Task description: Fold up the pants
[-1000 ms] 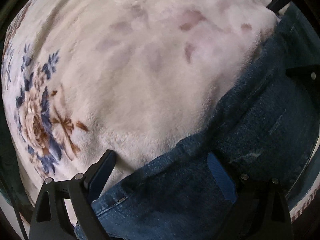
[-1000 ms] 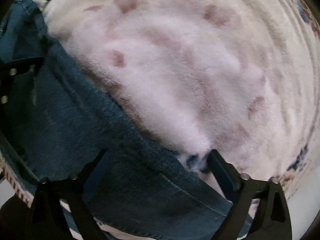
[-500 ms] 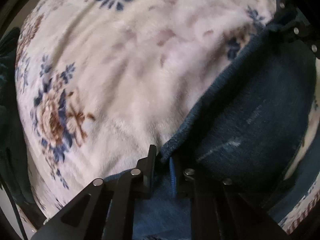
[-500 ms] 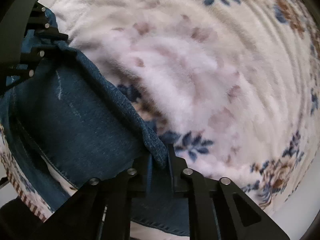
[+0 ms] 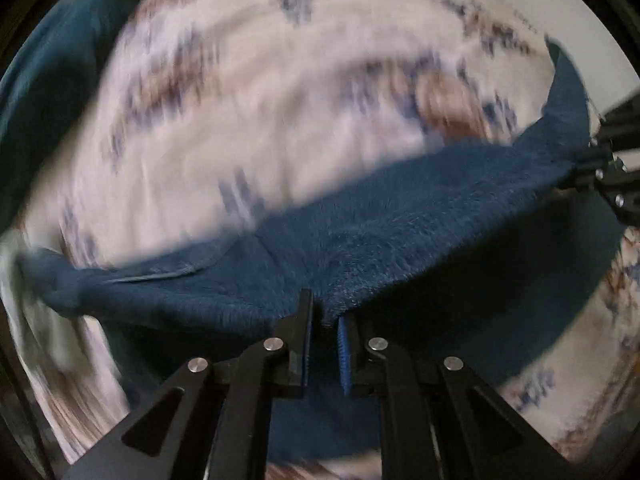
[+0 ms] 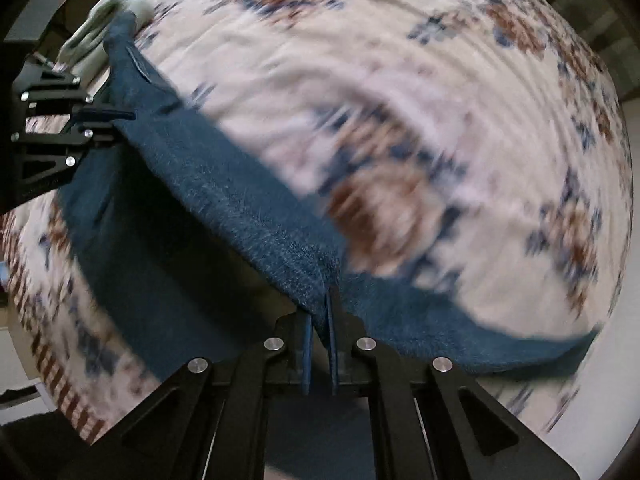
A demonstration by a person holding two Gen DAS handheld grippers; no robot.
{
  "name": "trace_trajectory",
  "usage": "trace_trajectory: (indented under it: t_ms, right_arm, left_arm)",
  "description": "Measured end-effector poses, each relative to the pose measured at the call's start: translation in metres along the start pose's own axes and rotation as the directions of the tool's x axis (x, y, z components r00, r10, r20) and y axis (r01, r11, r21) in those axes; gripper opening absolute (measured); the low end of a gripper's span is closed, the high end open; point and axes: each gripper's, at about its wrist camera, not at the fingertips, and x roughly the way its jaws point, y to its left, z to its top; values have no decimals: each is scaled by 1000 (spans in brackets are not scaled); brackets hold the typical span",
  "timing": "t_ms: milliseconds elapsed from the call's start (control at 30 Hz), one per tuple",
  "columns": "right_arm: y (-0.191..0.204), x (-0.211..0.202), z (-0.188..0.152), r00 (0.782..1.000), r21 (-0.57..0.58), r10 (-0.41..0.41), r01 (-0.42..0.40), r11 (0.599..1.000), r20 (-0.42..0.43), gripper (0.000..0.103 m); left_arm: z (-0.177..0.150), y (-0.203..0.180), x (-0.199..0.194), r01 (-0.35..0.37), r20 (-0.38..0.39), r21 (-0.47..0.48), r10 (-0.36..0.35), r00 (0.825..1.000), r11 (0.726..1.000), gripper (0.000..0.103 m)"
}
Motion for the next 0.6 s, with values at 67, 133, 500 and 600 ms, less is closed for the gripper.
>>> trace_trajectory:
  t_ms: [67,133,500,600]
  right_arm:
    - [28,14,-23,998,50,4,-1,999,-57,8]
    - [42,39,-38,991,151,29,-8,989,-133,11]
    - [18,36,-81,972,601,209,-102,793,-110,19]
    - [11,25,-83,977,615,186,-85,784,-102,20]
  left_arm:
    - [-21,-6,15,28,-49,-106,-33,998,994,12]
    - [-32,-6,30,27,-87,-216,-47,995,976,14]
    - [-68,-31,-25,-30,-32,-372,19,999,928,20]
    - [-83,-28,-33,-19,-28,-432,7,1000,902,27]
